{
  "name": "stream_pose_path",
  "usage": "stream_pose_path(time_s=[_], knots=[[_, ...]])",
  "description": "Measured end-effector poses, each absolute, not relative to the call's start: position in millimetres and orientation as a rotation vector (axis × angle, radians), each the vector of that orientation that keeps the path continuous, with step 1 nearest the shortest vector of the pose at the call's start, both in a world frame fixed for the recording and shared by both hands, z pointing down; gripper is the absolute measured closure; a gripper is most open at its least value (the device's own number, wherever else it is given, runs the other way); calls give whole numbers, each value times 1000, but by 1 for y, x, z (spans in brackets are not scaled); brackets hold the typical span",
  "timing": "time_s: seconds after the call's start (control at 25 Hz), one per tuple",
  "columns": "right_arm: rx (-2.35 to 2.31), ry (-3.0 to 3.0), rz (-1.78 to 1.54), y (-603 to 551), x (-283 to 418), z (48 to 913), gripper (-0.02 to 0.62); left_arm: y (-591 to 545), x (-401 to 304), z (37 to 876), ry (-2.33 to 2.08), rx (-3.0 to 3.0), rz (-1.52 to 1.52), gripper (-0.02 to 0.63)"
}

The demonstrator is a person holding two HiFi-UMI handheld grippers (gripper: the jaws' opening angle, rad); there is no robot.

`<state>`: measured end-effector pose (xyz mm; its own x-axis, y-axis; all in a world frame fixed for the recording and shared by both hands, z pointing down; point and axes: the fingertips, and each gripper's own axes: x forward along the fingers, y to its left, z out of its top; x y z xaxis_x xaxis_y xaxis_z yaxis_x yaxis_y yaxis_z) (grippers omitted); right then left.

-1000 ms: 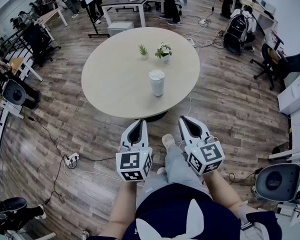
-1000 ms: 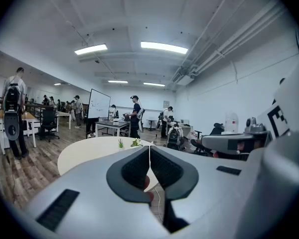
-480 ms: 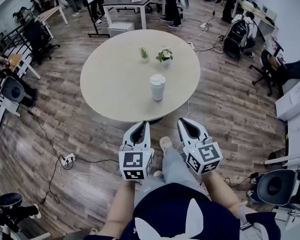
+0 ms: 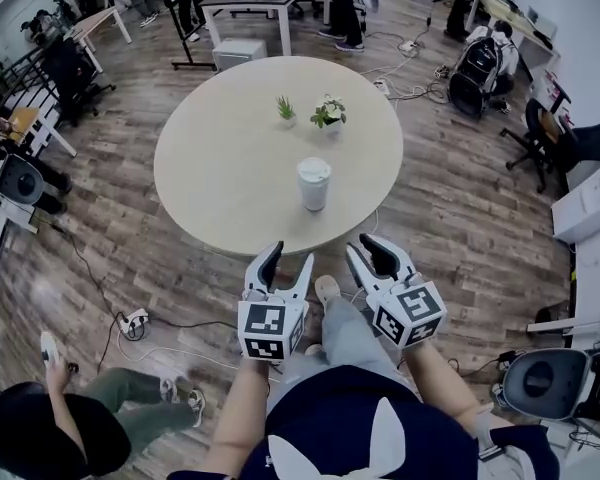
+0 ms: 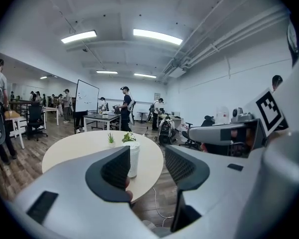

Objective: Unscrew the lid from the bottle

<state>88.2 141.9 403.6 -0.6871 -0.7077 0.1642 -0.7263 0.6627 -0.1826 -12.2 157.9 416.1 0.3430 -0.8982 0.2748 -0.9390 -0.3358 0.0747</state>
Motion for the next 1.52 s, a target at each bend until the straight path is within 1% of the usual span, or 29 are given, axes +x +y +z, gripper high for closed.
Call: stream_pose_path(time_s=[0.04, 0.12, 0.24, 0.4, 0.72, 0.92, 1.28, 1.52], knots=[[1194, -2795, 361, 137, 86, 404, 455, 153, -14, 418, -1664, 2389, 281, 386], [1173, -2794, 366, 127, 82, 407, 429, 143, -16, 421, -1665, 2396, 305, 351], [1152, -2785, 379, 112, 80, 411, 378, 129, -17, 426, -1664, 2407, 351, 327], [1133, -2780, 395, 92, 78, 417, 343, 111, -15, 439, -1633, 2442, 410, 308], [1055, -2760, 424, 47, 62, 421, 288, 72, -24, 465, -1583, 2406, 517, 299], [987, -2744, 457, 20, 50, 431, 221, 51, -26, 488, -1544, 2375, 575, 299], [914, -2687, 478, -11, 39, 448, 206, 25, -25, 537, -1445, 2325, 719, 293], [844, -2657, 473, -30, 32, 461, 210, 7, -19, 561, -1402, 2298, 758, 282]])
